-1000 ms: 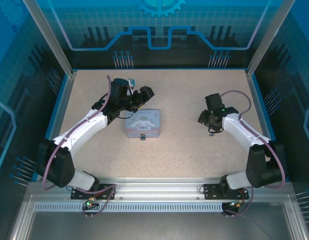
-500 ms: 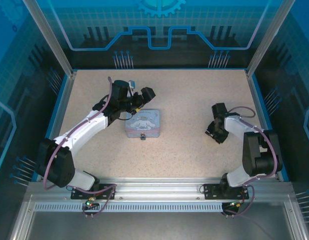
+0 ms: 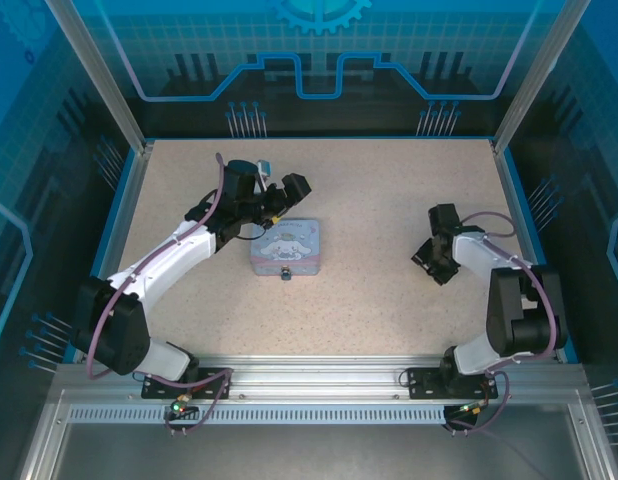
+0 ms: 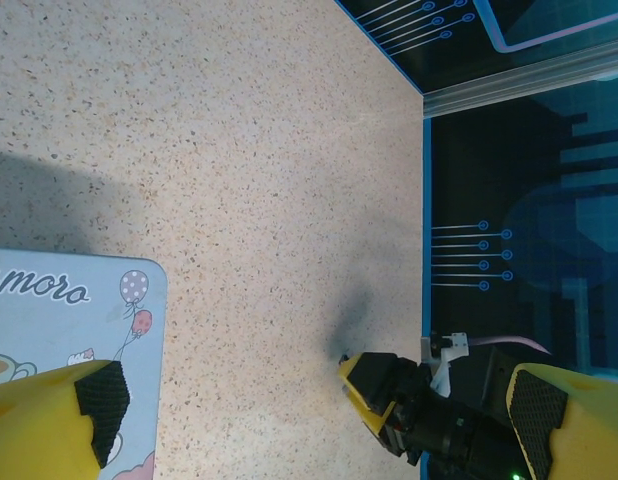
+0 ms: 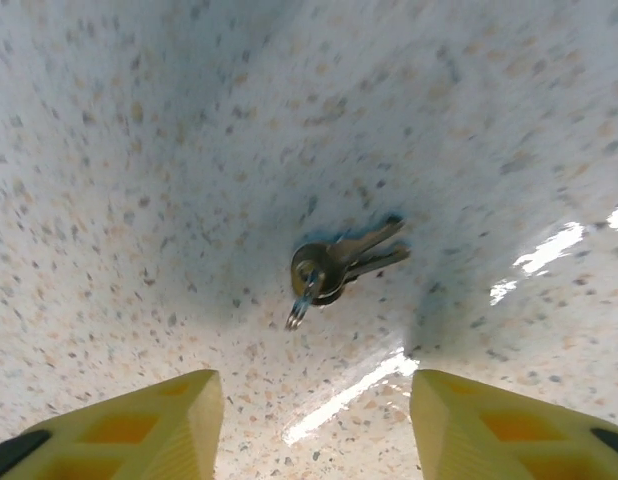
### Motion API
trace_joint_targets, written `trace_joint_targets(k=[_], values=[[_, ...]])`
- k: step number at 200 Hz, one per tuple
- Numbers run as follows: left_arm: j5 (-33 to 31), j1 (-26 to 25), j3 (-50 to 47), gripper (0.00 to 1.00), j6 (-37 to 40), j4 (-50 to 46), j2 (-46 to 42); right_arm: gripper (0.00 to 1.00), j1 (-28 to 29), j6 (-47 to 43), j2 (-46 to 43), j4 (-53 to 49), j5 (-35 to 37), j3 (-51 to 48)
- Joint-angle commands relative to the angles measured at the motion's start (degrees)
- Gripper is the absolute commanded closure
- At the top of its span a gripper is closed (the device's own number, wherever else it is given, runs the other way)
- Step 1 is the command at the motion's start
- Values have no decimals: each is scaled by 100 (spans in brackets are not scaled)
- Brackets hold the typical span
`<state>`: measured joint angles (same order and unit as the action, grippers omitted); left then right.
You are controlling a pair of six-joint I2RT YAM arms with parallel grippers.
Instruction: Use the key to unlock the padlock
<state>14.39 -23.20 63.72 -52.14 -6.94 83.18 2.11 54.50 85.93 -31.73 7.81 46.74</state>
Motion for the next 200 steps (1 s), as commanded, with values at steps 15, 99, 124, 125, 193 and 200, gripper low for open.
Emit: trace_joint_targets(k=[15, 99, 124, 125, 193, 200], values=[[175, -53, 61, 1, -31, 250, 116, 43, -389, 127, -169, -100, -93, 22], [301, -58, 211, 1, -47, 287, 371, 49, -492, 496, 558, 255, -512, 150], [319, -61, 237, 1, -72, 316, 419, 52, -501, 553, 657, 233, -479, 219], [319, -57, 241, 1, -70, 316, 428, 52, -501, 553, 660, 235, -477, 220], [387, -62, 263, 1, -105, 376, 516, 86, -564, 329, 914, 179, -446, 537], [391, -60, 262, 1, -109, 381, 517, 97, -563, 241, 925, 203, -501, 546]])
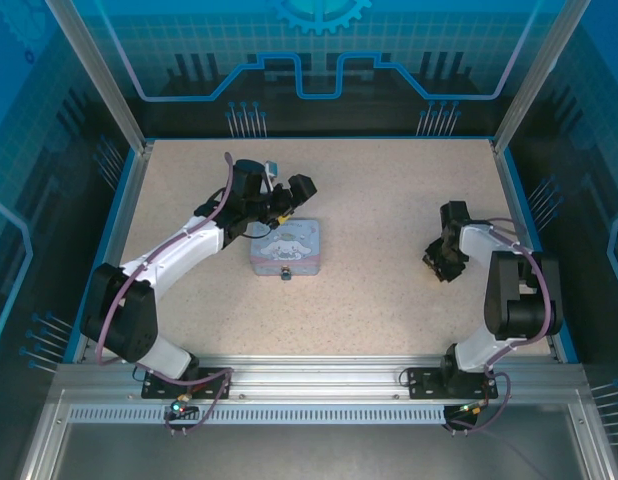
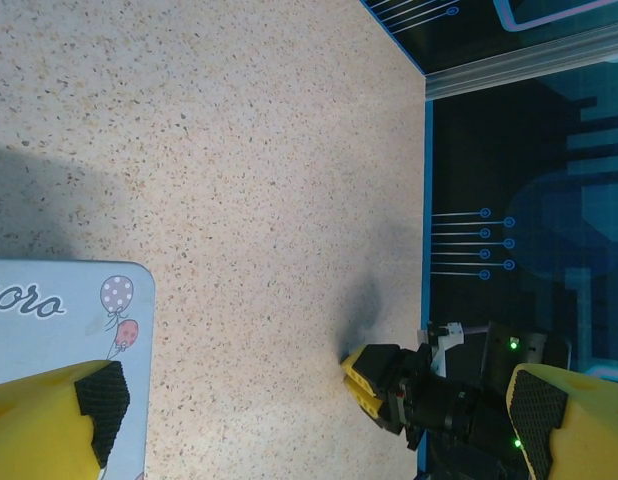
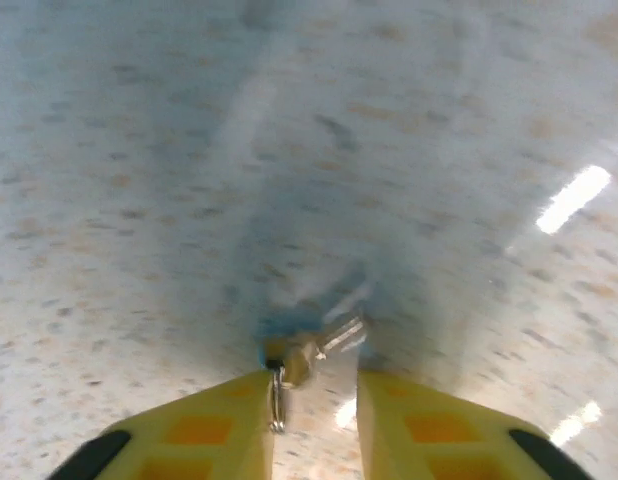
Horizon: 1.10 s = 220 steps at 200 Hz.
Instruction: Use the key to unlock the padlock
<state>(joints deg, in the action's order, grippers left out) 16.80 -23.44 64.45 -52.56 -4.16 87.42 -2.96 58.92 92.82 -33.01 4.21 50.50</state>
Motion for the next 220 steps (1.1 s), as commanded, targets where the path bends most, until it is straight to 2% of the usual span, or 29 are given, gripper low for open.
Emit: trace_joint_targets(k=[1, 42, 91, 115, 155, 172, 179, 188, 220], values=[[150, -32, 186, 1, -65, 106, 96, 99, -51, -216, 237, 331, -149, 171], [144, -62, 130, 1, -88, 146, 60, 100, 478, -727, -147, 418, -419, 127], [113, -93, 51, 1, -93, 142, -18, 100, 1998, -1156, -577, 296, -628, 21], [91, -104, 25, 1, -94, 143, -56, 100, 2801, -1105, -675, 274, -480, -490], [79, -152, 15, 1, -127, 168, -54, 100, 3567, -1041, -699, 572, -560, -1134], [78, -179, 31, 1, -130, 161, -43, 64, 3584, -1123, -876, 621, -576, -1165], [78, -185, 41, 1, -115, 138, -40, 55, 3583, -1172, -1032, 625, -533, -1141], [78, -194, 44, 1, -116, 117, -45, 51, 3575, -1245, -1239, 536, -419, -1059], [30, -196, 73, 1, -102, 71, -79, 51, 3405, -1634, -1464, -11, -82, -553]])
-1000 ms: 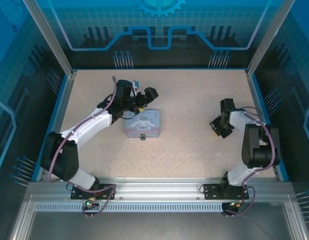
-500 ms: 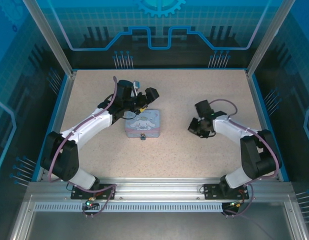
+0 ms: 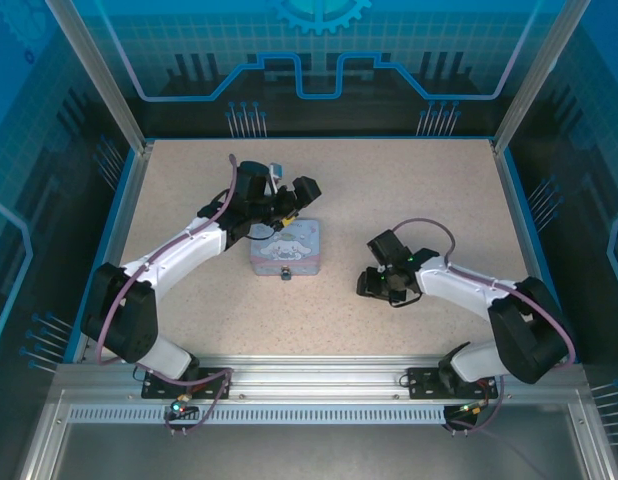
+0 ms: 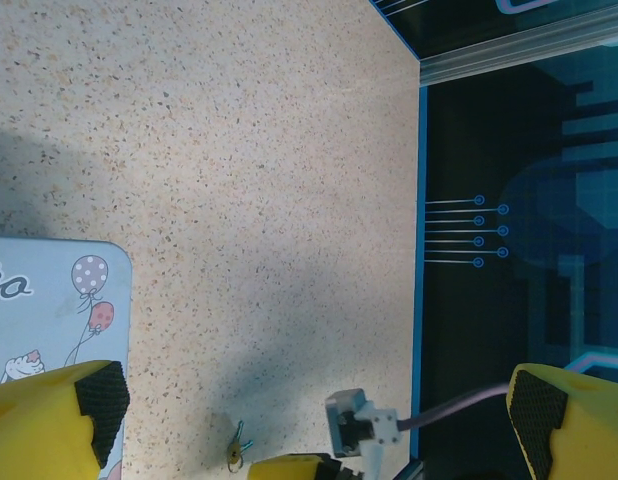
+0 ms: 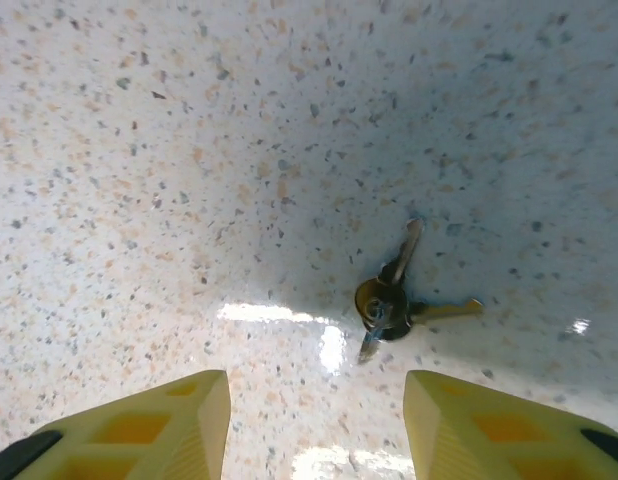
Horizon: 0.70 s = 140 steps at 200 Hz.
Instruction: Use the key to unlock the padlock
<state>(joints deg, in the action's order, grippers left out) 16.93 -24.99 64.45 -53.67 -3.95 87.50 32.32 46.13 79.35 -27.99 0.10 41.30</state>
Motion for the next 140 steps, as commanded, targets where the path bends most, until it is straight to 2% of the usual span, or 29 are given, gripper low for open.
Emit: trace_joint_targets(k=[1, 55, 140], values=[[19, -41, 75, 1, 12, 46, -82, 51, -135, -366, -111, -523, 340, 382], [-5, -51, 108, 1, 2, 17, -90, 58, -186, -563, 398, -810, 588, 720], [23, -63, 218, 1, -22, 16, -3, 58, 102, -884, 1034, -594, 908, 878]])
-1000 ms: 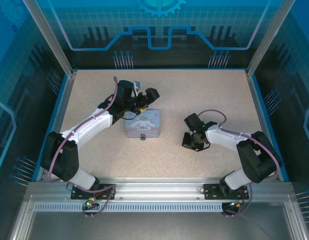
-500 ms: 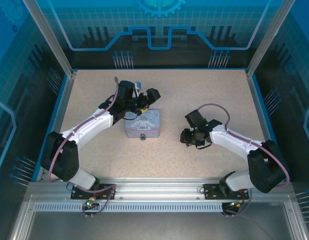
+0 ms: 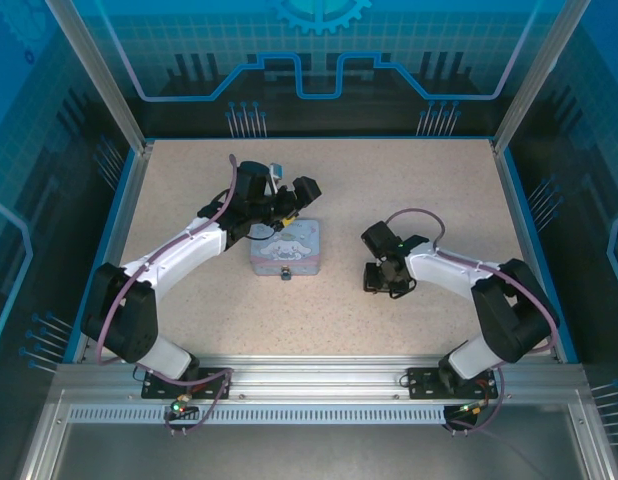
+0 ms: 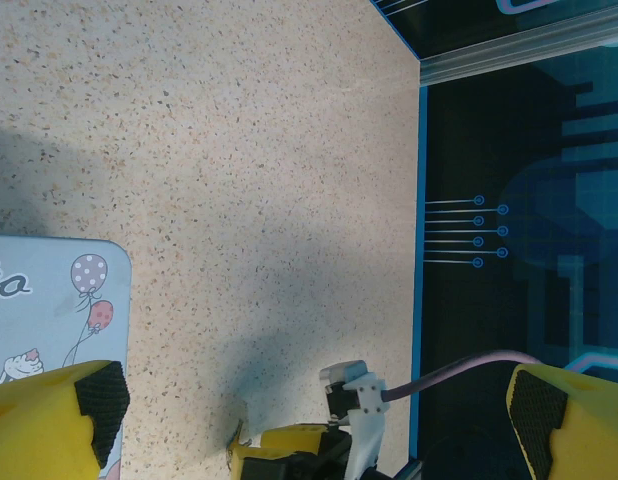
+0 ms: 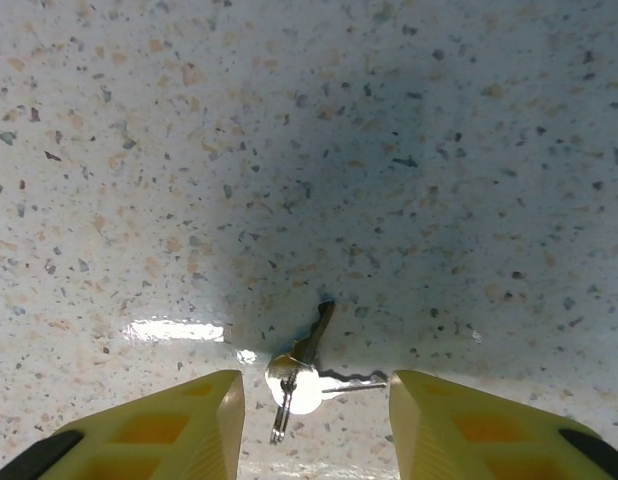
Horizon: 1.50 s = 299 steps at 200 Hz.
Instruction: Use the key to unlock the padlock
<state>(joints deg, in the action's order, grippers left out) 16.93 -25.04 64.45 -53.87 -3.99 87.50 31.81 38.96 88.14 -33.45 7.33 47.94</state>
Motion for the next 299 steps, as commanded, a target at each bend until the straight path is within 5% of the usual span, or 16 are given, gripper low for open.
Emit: trace_joint_targets(k=[1, 173, 208, 238, 299], values=[[22, -56, 218, 1, -6, 25, 0, 58, 155, -173, 167, -48, 191, 215], [57, -63, 235, 1, -98, 93, 56, 73, 729, -18, 532, -384, 706, 95], [56, -63, 218, 1, -104, 91, 36, 84, 704, -10, 704, -284, 736, 93], [50, -63, 226, 1, -80, 74, 33, 100, 571, -126, 677, -100, 510, 58], [17, -46, 322, 1, 429, -391, -18, 100, -29, -900, -641, 677, -745, -249]])
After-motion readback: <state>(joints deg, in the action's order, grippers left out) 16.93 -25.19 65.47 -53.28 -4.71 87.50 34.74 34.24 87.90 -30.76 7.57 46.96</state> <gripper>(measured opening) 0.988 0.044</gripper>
